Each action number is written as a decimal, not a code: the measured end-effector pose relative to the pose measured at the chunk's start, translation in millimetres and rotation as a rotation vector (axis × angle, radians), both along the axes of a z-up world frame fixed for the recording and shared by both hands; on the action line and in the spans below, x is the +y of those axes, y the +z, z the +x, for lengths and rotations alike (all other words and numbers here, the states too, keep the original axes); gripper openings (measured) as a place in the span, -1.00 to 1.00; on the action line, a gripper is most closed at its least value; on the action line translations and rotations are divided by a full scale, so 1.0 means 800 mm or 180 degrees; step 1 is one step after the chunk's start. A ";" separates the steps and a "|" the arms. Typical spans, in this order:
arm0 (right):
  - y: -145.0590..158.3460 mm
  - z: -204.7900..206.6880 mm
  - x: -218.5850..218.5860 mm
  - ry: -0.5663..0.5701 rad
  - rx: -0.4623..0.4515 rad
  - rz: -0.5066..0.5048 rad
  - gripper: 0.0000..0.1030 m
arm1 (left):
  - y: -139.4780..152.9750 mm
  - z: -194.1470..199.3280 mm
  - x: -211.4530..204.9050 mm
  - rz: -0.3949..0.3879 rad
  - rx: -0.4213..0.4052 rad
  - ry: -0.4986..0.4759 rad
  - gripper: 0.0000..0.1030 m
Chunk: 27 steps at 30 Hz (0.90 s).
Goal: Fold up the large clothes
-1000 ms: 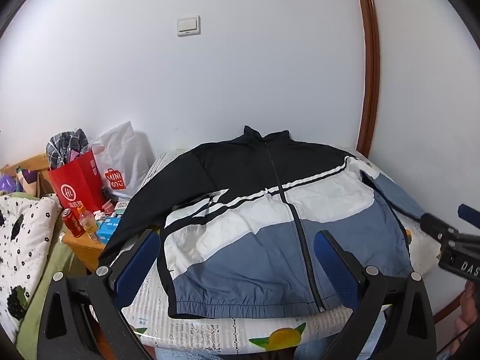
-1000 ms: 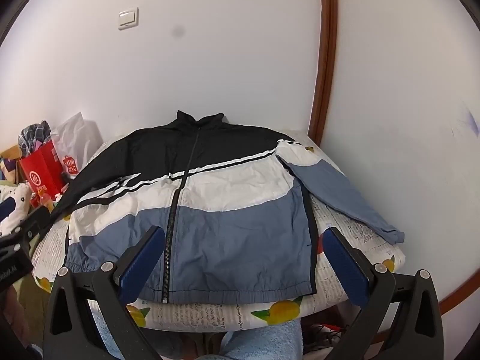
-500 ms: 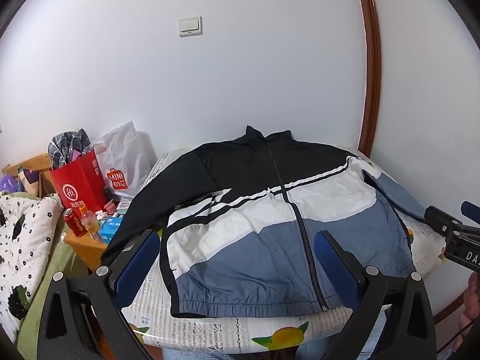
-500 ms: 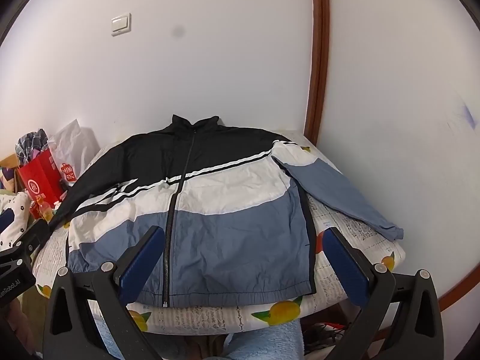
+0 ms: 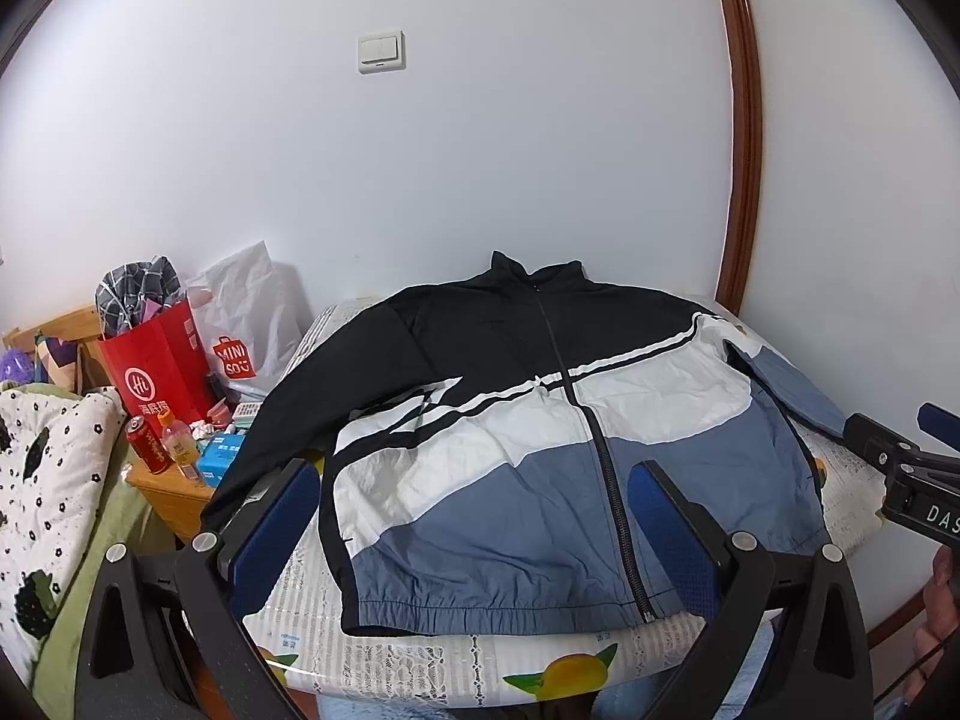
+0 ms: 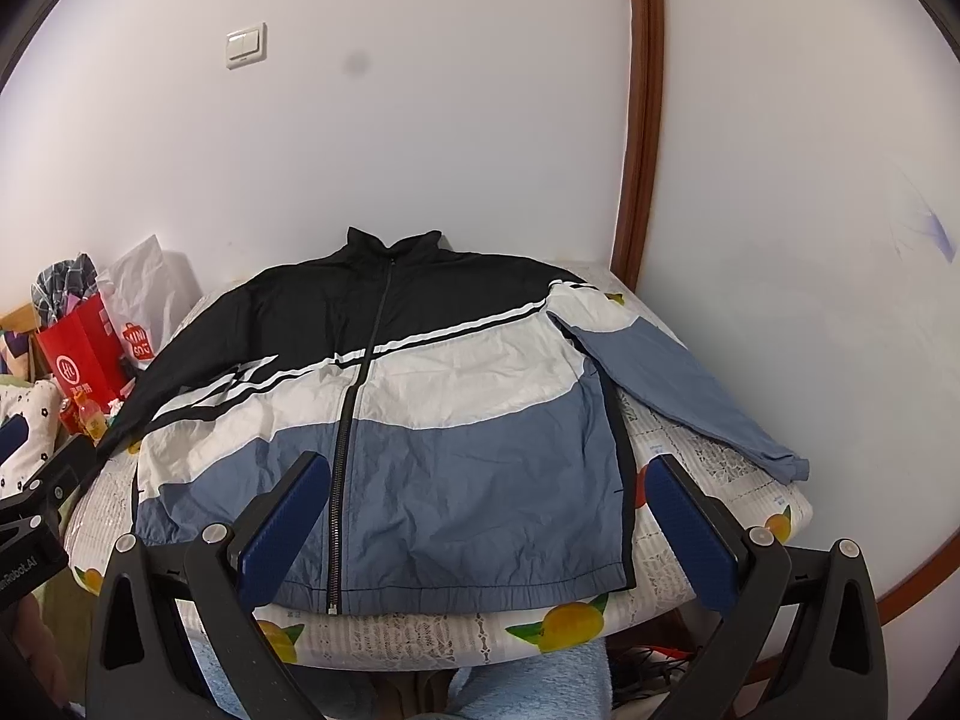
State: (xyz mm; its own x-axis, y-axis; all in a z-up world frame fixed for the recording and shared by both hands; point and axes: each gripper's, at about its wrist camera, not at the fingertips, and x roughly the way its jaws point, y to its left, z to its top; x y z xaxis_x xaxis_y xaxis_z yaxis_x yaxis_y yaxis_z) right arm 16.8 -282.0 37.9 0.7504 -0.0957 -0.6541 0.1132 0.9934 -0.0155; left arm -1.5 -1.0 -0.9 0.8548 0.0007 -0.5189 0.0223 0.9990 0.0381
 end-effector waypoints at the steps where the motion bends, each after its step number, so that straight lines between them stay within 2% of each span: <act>1: 0.000 0.000 0.001 0.0002 -0.0004 -0.0006 1.00 | 0.000 0.000 0.000 0.0004 -0.0001 -0.0003 1.00; 27: -0.003 0.001 -0.004 -0.0016 0.0016 0.0032 1.00 | 0.001 -0.003 -0.002 -0.0013 -0.0023 -0.0004 1.00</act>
State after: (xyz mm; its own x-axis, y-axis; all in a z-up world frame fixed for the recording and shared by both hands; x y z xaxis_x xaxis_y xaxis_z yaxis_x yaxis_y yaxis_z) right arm 18.0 -285.0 35.3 0.7465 -0.0929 -0.6589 0.1183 0.9930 -0.0060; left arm -4.3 -2.7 0.2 0.8585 -0.0025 -0.5127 0.0233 0.9991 0.0341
